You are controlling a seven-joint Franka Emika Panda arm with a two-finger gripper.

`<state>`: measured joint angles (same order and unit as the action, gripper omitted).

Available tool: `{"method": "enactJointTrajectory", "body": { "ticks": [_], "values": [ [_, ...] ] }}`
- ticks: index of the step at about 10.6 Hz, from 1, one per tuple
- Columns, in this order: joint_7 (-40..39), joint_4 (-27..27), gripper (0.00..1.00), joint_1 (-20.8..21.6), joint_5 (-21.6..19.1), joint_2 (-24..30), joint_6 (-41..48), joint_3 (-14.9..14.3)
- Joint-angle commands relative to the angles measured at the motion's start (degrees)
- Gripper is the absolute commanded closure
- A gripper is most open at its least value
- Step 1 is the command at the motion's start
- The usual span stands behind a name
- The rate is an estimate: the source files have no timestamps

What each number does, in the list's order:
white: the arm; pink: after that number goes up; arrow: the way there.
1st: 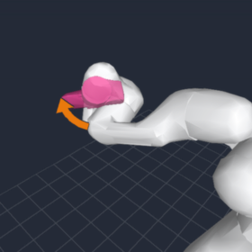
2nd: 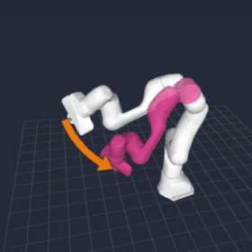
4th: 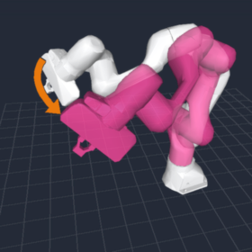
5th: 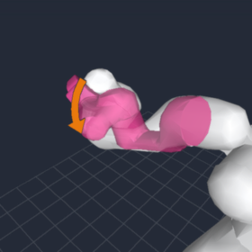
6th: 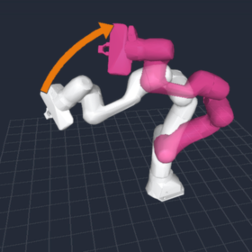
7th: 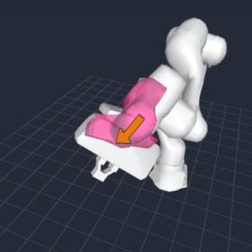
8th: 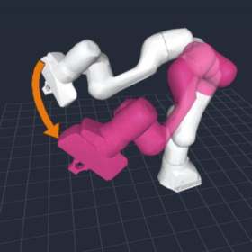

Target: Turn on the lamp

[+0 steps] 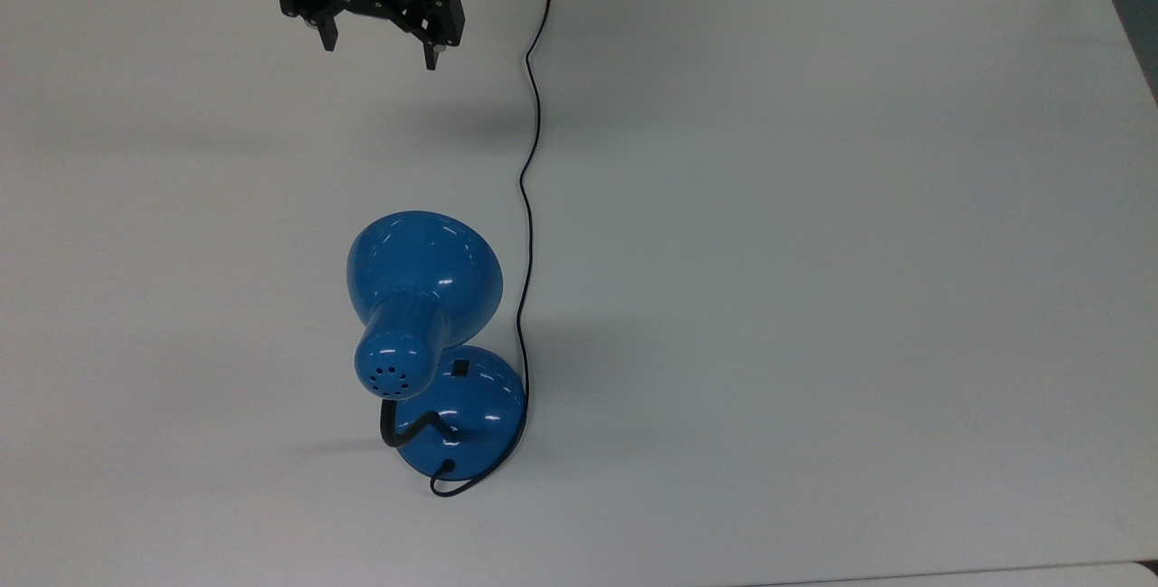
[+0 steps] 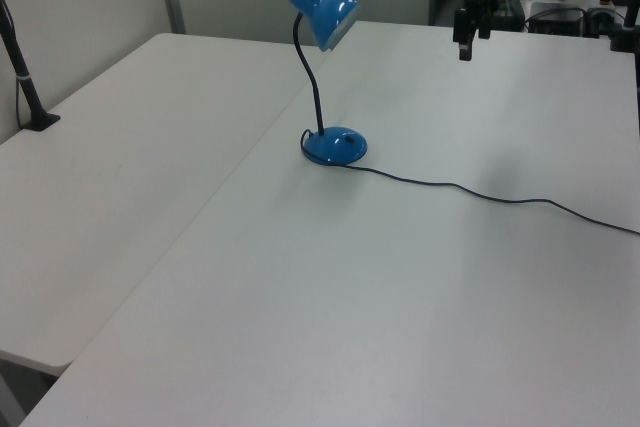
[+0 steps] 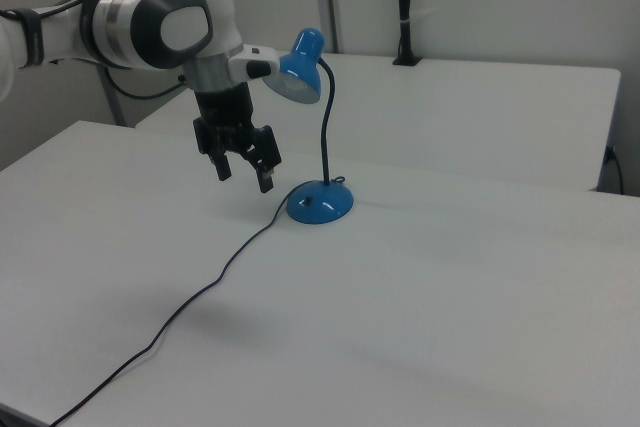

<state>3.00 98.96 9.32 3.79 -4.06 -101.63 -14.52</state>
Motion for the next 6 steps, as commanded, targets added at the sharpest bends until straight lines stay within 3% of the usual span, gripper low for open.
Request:
{"method": "enactJointTrajectory", "body": {
  "ticks": [1, 6],
  "values": [
    [-2.73, -0.52, 0.0, -0.09, -1.32, 0.71, 2.05, -0.33],
    [-1.6, -0.52, 0.0, 0.09, -1.42, -0.07, 1.43, -0.33]
  ]
}}
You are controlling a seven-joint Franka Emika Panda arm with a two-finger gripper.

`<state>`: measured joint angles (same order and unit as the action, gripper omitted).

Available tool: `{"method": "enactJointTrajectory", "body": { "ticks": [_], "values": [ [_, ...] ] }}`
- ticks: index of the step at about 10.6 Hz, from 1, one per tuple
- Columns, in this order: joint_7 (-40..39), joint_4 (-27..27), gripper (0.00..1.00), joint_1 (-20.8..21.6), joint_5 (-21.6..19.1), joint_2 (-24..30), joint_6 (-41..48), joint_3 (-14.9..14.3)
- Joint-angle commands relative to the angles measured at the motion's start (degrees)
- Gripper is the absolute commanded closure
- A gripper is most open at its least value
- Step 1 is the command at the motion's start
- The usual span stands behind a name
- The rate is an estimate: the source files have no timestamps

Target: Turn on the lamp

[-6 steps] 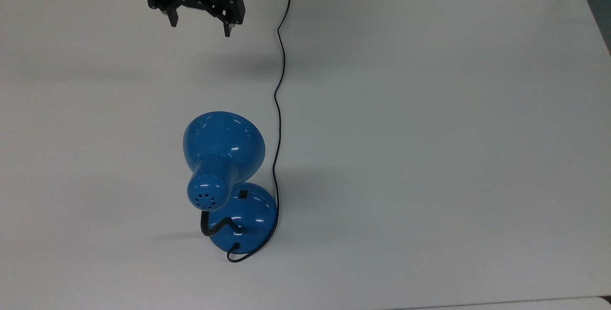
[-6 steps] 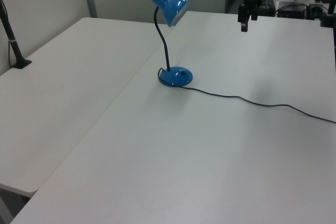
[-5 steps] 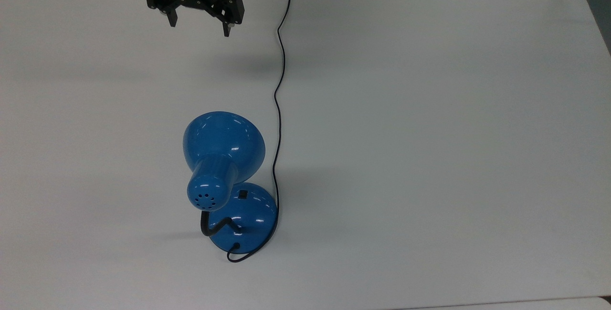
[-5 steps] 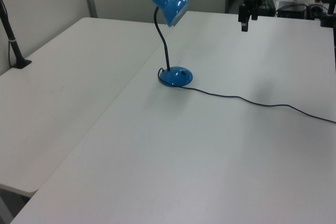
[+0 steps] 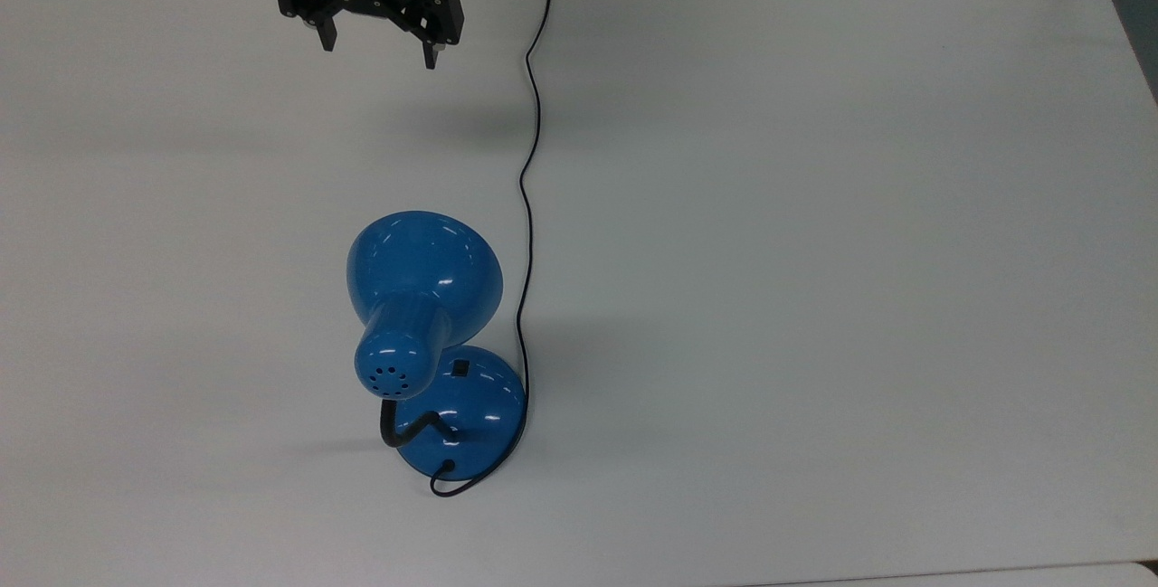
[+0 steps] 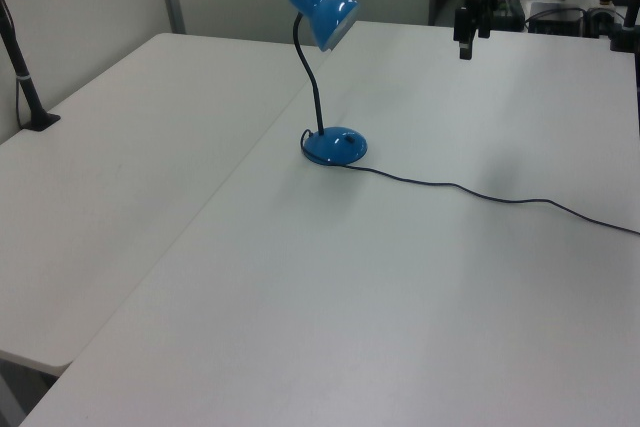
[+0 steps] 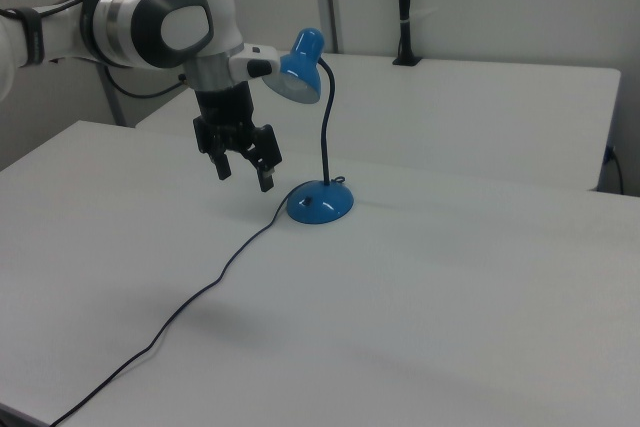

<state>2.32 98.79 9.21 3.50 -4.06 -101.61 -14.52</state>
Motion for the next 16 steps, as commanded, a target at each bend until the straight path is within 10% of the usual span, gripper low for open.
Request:
{"method": "enactJointTrajectory", "body": {
  "ticks": [1, 5, 6, 8, 16],
  "values": [
    [-0.65, -0.44, 0.0, 0.46, -1.04, -0.42, 1.33, -0.33],
    [-1.26, -0.44, 0.0, 0.11, -0.95, -0.87, 1.32, -0.33],
    [-1.52, -0.44, 0.2, 0.11, -0.95, -0.87, 1.15, -0.25],
    [-7.37, -0.35, 0.97, -0.07, -1.74, -0.87, -0.34, -0.25],
    [-8.91, 0.61, 1.0, 0.54, -9.38, -8.23, -16.65, 0.54]
  ]
}}
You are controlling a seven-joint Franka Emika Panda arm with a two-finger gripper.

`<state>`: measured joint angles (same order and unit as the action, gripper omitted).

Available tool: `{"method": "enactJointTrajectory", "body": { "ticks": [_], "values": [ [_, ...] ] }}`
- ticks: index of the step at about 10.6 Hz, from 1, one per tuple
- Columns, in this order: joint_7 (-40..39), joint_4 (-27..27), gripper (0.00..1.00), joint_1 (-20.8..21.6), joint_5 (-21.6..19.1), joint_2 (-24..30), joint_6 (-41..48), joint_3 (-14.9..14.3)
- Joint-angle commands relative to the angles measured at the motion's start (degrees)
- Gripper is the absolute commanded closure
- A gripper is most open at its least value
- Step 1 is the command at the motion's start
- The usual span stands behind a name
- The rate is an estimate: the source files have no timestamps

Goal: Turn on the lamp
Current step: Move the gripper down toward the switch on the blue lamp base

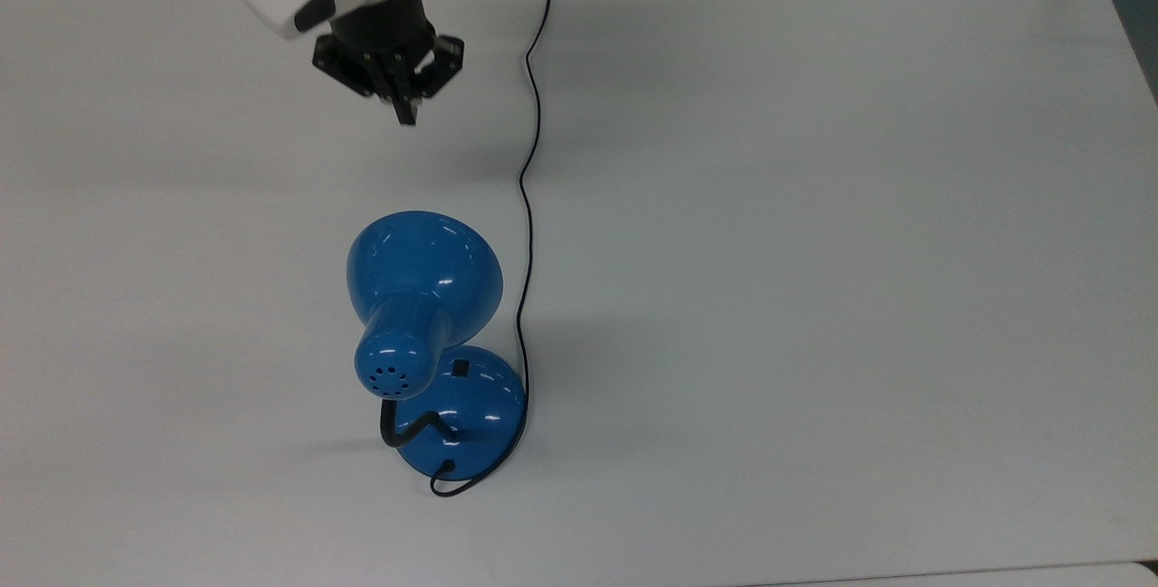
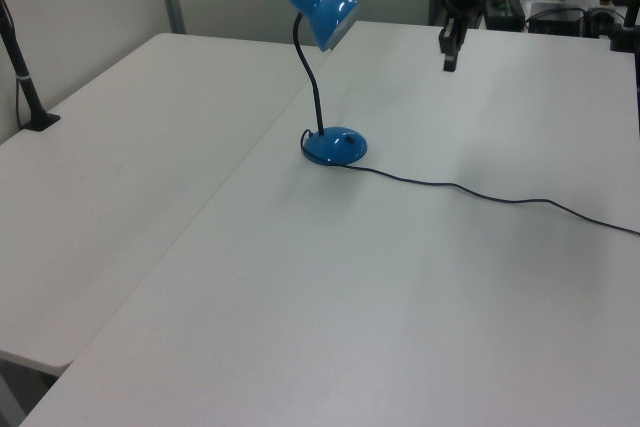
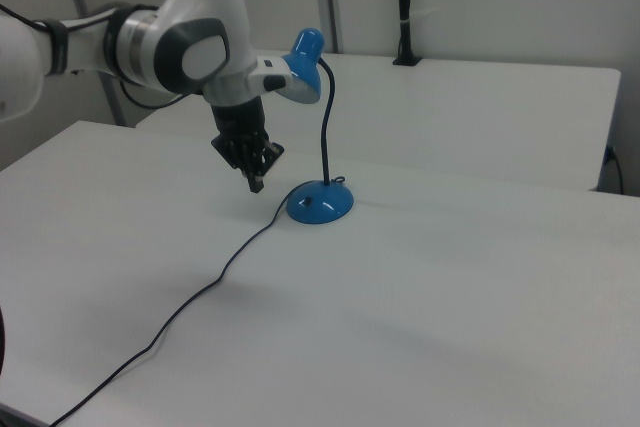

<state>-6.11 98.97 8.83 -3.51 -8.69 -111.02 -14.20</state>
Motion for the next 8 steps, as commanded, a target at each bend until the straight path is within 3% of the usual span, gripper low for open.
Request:
{"method": "enactJointTrajectory", "body": {
  "ticks": [1, 4, 8],
  "values": [
    [1.09, 0.78, 1.0, 2.15, -2.56, -5.36, -11.54, 0.23],
    [7.16, 0.61, 1.0, 4.09, -2.56, -12.3, -26.91, 0.23],
    [7.69, -2.54, 1.0, 4.01, -2.73, -19.68, -38.44, 0.23]
  ]
}}
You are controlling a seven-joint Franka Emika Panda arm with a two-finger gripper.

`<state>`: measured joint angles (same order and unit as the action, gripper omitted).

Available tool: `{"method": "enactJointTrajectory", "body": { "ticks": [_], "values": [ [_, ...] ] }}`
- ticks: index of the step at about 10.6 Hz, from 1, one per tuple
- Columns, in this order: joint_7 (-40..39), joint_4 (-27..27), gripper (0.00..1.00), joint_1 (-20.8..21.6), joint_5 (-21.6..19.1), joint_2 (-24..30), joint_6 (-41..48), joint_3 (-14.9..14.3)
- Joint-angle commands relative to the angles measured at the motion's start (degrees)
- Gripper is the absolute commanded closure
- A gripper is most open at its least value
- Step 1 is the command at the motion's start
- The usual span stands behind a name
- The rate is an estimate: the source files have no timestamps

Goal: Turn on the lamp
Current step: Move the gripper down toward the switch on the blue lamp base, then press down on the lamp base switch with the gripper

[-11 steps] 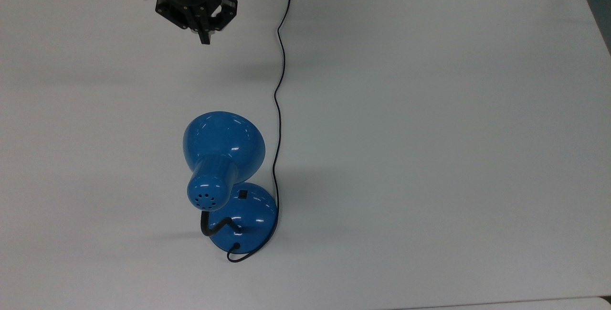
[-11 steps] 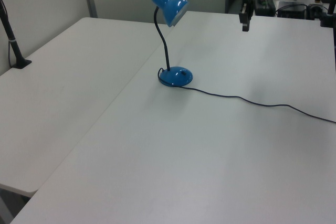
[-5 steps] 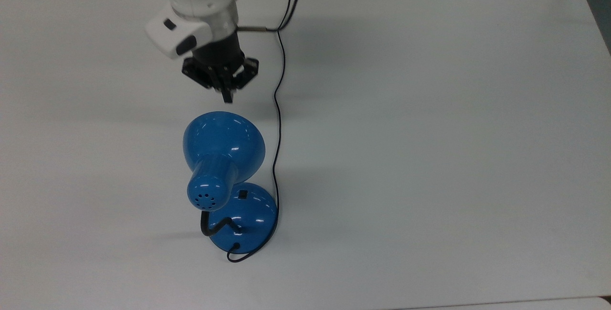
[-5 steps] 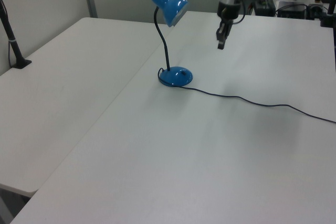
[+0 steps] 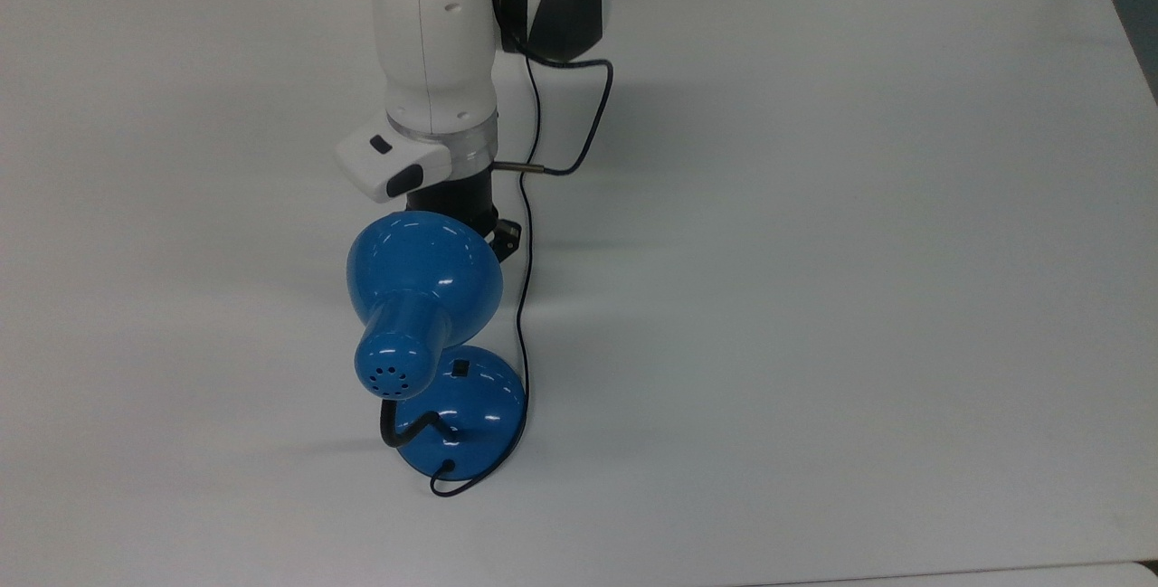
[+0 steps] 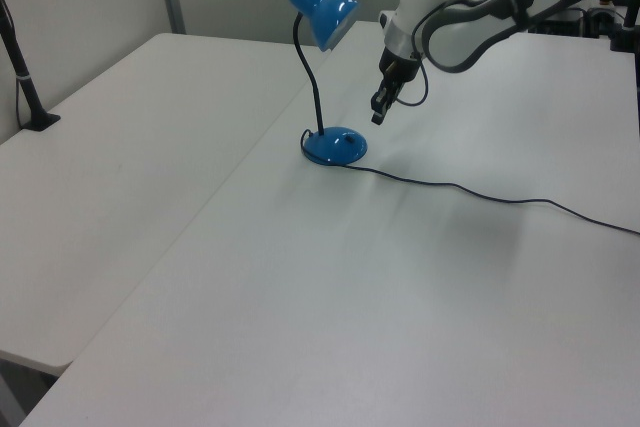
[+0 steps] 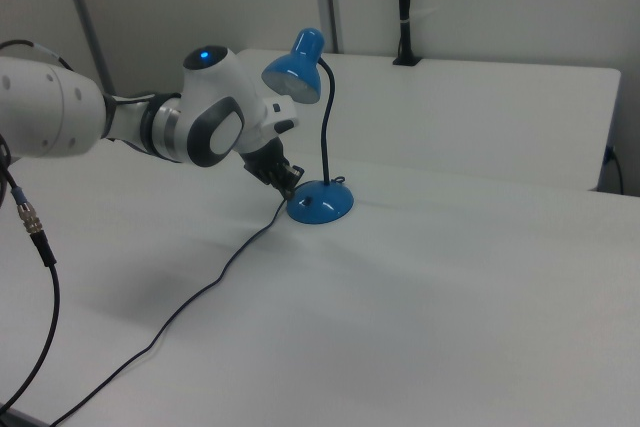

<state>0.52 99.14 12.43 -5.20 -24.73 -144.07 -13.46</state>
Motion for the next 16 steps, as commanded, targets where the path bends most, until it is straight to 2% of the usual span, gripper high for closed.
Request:
{"method": "enactJointTrajectory", "body": {
  "ticks": [1, 6, 16],
  "values": [
    [1.76, -4.03, 1.0, 0.14, -1.04, -5.05, -7.87, -0.52],
    [2.03, -9.31, 1.0, -0.13, -2.44, -10.68, -10.01, -0.52],
    [3.34, -11.69, 1.0, 0.4, -2.0, -14.47, -10.1, -0.52]
  ]
}}
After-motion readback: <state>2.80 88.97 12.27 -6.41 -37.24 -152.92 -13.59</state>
